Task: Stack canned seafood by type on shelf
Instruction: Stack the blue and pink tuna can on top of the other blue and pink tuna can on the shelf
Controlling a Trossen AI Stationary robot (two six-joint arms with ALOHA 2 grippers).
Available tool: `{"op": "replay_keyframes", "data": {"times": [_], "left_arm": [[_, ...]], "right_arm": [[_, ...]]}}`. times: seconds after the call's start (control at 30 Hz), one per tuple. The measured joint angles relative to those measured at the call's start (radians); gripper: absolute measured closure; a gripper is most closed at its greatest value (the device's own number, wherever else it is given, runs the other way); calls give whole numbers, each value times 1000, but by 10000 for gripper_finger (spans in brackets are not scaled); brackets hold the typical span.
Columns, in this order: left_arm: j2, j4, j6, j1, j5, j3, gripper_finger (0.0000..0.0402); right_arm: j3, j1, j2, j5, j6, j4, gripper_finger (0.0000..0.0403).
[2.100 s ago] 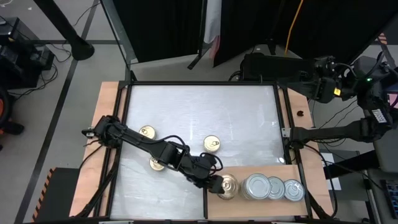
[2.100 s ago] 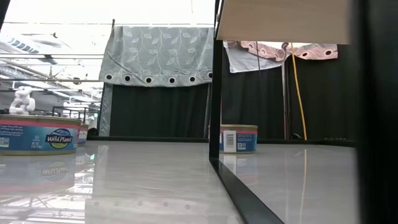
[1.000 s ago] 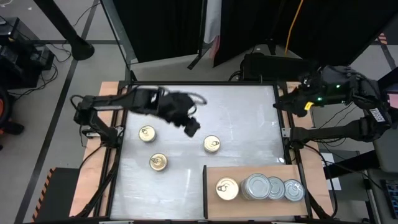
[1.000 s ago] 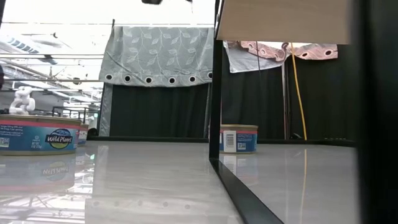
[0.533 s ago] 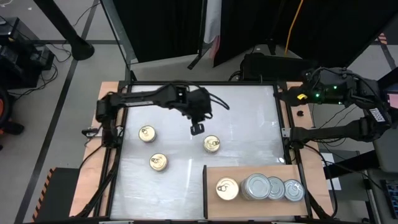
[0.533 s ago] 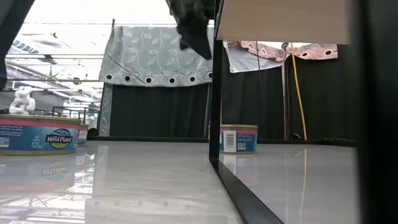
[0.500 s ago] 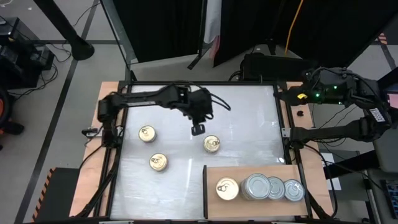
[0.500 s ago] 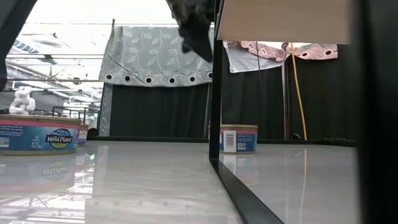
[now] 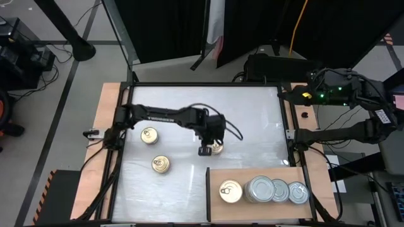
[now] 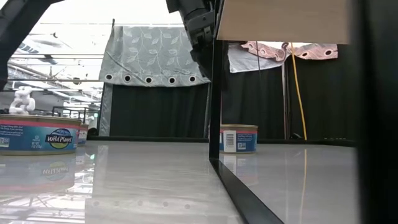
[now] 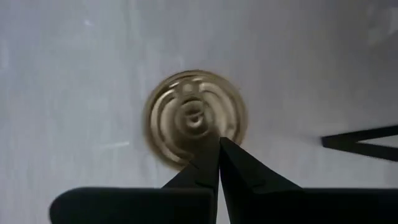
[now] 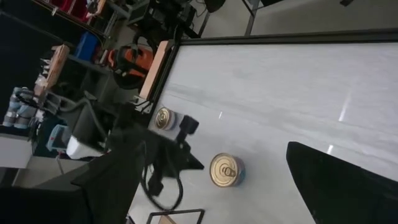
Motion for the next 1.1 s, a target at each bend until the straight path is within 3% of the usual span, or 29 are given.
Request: {"op": "replay_keyframes", "data": {"times": [0.3,0.47,0.67,1.1], "left_arm": [[37,4,-73,-47,-65,-13,387],[-22,51,-173,-39,-101,-180,387],[-161,291,-212,-54,-118,-360,387],[-162,380,-187,-105,-142,-452,387]], "right_arm": [[0,0,10,0,0,0,23],[0,0,20,-7,-2,0,23],[0,0,20,-6,-38,0,23],[0,0,24,0,-80,0,23]]}}
